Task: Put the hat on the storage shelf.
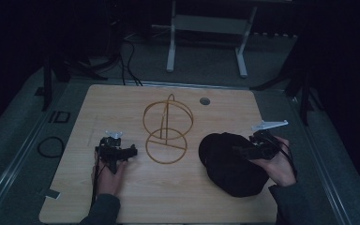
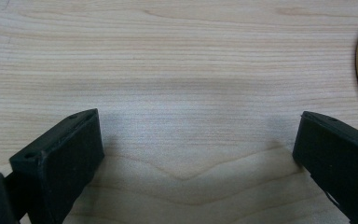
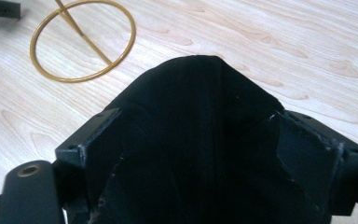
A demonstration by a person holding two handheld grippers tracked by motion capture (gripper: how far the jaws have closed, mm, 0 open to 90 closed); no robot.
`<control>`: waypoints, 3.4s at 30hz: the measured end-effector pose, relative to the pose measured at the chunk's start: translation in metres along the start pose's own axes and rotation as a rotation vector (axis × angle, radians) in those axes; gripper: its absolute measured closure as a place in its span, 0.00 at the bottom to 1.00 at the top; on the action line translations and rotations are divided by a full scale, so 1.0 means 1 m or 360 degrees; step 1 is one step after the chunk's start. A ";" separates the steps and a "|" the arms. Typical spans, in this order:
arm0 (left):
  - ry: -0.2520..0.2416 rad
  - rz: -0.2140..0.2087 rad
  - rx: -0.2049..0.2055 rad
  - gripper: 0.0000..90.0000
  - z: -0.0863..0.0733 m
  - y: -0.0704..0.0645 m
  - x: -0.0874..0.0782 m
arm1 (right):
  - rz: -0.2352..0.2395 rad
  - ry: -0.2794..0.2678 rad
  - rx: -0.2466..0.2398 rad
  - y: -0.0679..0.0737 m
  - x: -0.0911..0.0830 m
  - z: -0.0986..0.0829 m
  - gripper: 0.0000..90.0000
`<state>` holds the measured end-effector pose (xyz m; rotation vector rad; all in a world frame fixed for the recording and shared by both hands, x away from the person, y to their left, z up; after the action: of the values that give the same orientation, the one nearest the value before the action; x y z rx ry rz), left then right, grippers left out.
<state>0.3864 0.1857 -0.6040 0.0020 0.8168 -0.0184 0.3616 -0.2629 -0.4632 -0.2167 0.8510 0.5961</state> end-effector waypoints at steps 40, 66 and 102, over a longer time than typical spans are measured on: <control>0.0002 0.0000 0.0000 0.01 0.000 0.000 0.000 | 0.0097 0.0307 -0.0111 -0.009 0.041 0.012 0.14; 0.0003 0.0000 0.0000 0.01 0.000 0.000 0.000 | 0.0118 0.0571 -0.0165 -0.006 0.072 0.004 0.15; 0.0004 0.0000 0.0001 0.01 0.000 0.000 0.000 | 0.0123 0.0680 -0.0123 -0.008 0.076 0.001 0.91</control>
<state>0.3862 0.1858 -0.6039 0.0028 0.8192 -0.0185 0.4056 -0.2383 -0.5204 -0.3914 1.2537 0.6665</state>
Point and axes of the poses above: each handheld gripper's, and its own axes: x roughly forward along the jaws, z roughly out of its top, y roughly to its left, the point moved 5 cm from there along x, roughly forward along the jaws
